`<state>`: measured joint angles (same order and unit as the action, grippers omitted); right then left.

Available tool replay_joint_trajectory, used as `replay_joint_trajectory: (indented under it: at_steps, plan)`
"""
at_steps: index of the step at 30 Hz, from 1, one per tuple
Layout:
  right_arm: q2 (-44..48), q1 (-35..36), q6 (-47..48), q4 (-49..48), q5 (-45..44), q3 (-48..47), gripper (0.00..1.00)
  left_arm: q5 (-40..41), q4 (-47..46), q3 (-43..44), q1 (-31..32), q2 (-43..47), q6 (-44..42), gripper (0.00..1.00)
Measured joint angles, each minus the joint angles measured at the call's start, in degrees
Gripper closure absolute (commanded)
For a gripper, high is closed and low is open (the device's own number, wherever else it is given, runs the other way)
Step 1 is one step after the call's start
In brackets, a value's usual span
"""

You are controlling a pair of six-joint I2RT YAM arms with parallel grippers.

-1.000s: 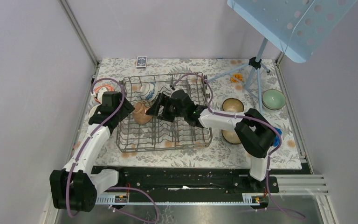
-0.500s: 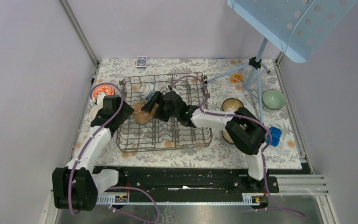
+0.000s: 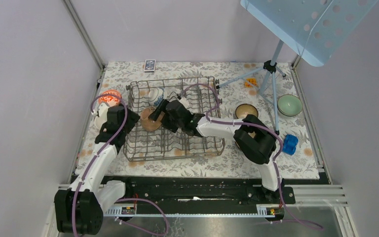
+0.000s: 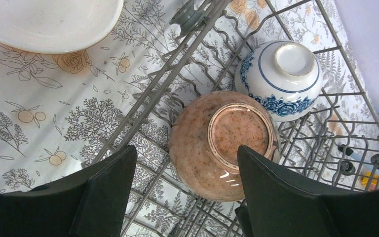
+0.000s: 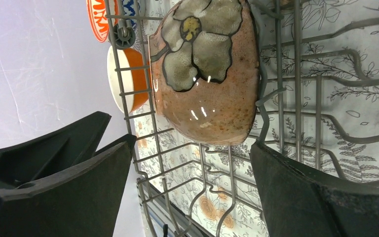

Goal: Unload the bowls from the dish rack
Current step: Pick up the bowl from the dish rack.

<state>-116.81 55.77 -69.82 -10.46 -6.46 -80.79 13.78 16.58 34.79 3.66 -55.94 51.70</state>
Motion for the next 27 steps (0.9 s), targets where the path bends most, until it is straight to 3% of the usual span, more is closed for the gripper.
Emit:
replay_joint_trajectory:
  at_steps: [14, 27]
  plan:
    - [-1.5, 0.9, -2.5, -1.6, -2.1, -0.5, 0.02, 0.4, -3.4, -2.8, 0.0, 2.2, 2.1, 0.19]
    - [-2.9, 0.9, 0.3, -6.7, -2.1, 0.4, 0.10, 0.2, -5.7, -2.8, 0.0, -0.9, 1.6, 0.19]
